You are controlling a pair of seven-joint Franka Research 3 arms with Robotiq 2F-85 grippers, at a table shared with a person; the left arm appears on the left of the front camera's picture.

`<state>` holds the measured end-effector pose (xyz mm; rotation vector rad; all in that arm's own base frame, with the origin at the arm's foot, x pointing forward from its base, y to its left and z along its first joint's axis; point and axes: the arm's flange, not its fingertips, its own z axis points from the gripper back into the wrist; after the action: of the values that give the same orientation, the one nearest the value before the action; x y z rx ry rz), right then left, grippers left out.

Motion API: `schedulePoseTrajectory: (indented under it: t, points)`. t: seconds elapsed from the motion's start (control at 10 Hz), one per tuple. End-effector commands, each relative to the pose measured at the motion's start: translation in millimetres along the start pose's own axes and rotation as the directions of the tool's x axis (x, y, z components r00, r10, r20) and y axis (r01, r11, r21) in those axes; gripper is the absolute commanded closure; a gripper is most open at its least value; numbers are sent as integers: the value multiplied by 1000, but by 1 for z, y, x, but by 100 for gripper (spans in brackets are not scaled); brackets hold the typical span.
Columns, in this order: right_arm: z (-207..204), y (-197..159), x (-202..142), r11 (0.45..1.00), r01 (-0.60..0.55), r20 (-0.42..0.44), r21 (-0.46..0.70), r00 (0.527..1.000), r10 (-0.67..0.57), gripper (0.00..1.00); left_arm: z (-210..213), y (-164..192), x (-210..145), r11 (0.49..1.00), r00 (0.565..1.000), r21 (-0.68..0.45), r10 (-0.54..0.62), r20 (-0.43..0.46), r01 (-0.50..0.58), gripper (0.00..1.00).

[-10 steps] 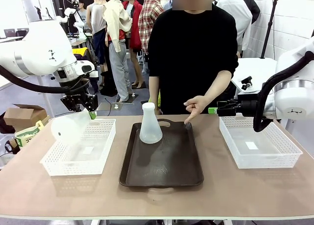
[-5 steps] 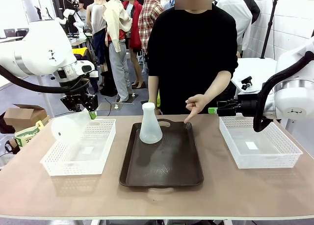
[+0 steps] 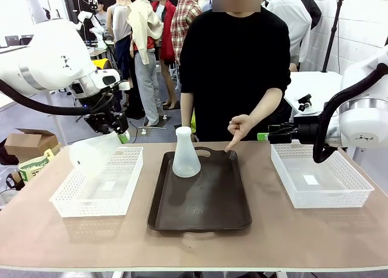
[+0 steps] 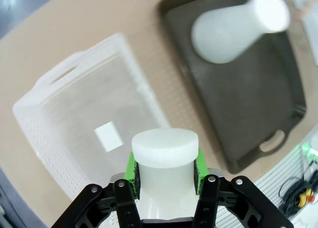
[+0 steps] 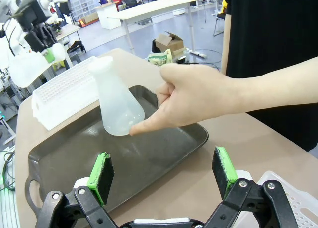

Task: Prepare the laboratory tools.
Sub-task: Place the picked Big flask upright in the Handle tray as directed by the person.

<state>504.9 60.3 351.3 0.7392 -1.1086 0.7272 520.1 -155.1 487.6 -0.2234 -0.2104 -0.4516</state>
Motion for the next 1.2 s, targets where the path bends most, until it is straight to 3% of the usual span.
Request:
schedulePoseTrajectory:
  t: [0.0, 0.1, 0.2, 0.3, 0.4, 0.6, 0.7, 0.8, 0.9, 1.0, 1.1]
  points:
    - [0, 1, -1, 1000, 2, -2, -1, 1000, -2, 0, 13, -8, -16, 971, 980, -145, -176, 94, 188, 100]
    - [0, 1, -1, 1000, 2, -2, -1, 1000, -2, 0, 21, -11, -17, 922, 944, -231, -272, 186, 311, 100]
    - [0, 1, -1, 1000, 2, -2, -1, 1000, -2, 0, 28, -13, -16, 874, 896, -246, -355, 266, 420, 100]
    - [0, 1, -1, 1000, 2, -2, -1, 1000, -2, 0, 34, -16, -18, 781, 842, -333, -433, 321, 528, 100]
    - [0, 1, -1, 1000, 2, -2, -1, 1000, -2, 0, 42, -19, -23, 679, 776, -382, -500, 386, 627, 100]
    - [0, 1, -1, 1000, 2, -2, -1, 1000, -2, 0, 50, -18, -30, 373, 623, -506, -568, 538, 778, 100]
    - [0, 1, -1, 1000, 2, -2, -1, 1000, -2, 0, 51, -15, -32, 274, 567, -512, -567, 598, 814, 100]
    - [0, 1, -1, 1000, 2, -2, -1, 1000, -2, 0, 53, -13, -37, 226, 522, -490, -569, 635, 842, 100]
    - [0, 1, -1, 1000, 2, -2, -1, 1000, -2, 0, 52, -14, -38, 234, 518, -479, -574, 634, 846, 100]
    - [0, 1, -1, 1000, 2, -2, -1, 1000, -2, 0, 51, -16, -37, 297, 552, -472, -560, 618, 830, 100]
    - [0, 1, -1, 1000, 2, -2, -1, 1000, -2, 0, 49, -14, -30, 479, 672, -474, -469, 573, 738, 100]
